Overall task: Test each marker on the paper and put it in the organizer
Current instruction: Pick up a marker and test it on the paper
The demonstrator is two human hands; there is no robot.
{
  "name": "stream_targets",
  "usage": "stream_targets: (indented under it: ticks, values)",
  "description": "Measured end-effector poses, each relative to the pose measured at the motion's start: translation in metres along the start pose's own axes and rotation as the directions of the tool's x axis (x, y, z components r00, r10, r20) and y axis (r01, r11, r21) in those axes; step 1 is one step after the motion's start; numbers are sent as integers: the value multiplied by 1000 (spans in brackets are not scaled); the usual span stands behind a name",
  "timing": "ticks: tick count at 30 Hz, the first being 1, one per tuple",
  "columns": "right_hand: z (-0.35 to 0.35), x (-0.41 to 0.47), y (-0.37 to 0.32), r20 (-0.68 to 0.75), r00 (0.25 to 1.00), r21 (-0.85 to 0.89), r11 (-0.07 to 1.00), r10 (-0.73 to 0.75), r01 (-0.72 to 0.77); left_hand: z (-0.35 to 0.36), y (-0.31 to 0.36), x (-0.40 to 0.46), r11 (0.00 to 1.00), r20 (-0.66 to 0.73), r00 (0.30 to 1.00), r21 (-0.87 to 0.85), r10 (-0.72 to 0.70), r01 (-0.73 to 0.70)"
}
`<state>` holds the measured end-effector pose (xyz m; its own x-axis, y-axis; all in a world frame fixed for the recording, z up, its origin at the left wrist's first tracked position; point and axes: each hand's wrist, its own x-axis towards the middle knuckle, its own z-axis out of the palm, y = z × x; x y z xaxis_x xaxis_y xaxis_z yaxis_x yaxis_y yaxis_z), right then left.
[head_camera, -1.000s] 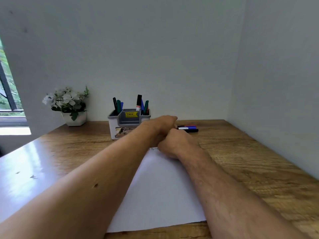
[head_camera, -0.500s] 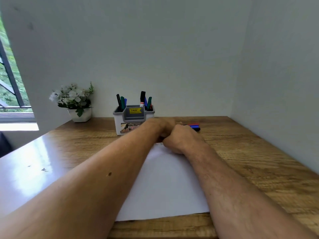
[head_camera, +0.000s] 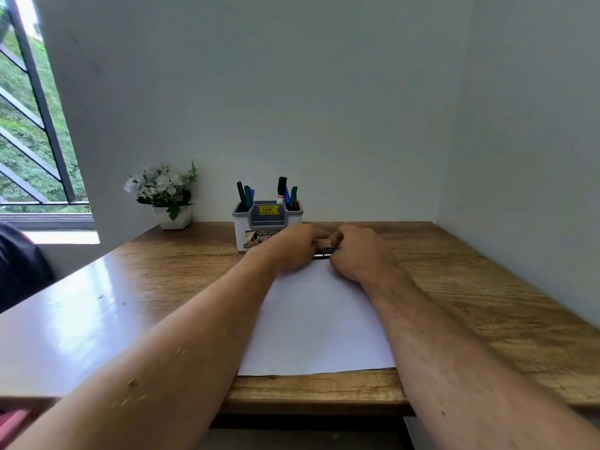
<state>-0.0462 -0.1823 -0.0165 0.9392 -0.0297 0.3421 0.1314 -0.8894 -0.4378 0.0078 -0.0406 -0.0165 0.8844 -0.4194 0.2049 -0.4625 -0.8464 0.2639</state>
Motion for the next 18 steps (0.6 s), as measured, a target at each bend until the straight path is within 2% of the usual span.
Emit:
stream_targets:
  ticks: [3, 8, 13, 18]
  values:
    - [4, 6, 3, -4, 999, -67, 997, -32, 31, 0, -7, -5, 999, -74, 997, 50, -19, 22]
    - [9, 14, 7, 23, 997, -129, 989, -71, 73, -18, -22, -17, 994, -168, 981, -72, -97, 85]
    - [12, 18, 12, -5, 995, -96, 991, -96, 95, -20, -30, -21, 983, -125, 977, -80, -173, 164]
    - [10, 19, 14, -5, 992, -104, 987, -124, 123, -15, -22, -20, 984, -121, 977, -65, -175, 168]
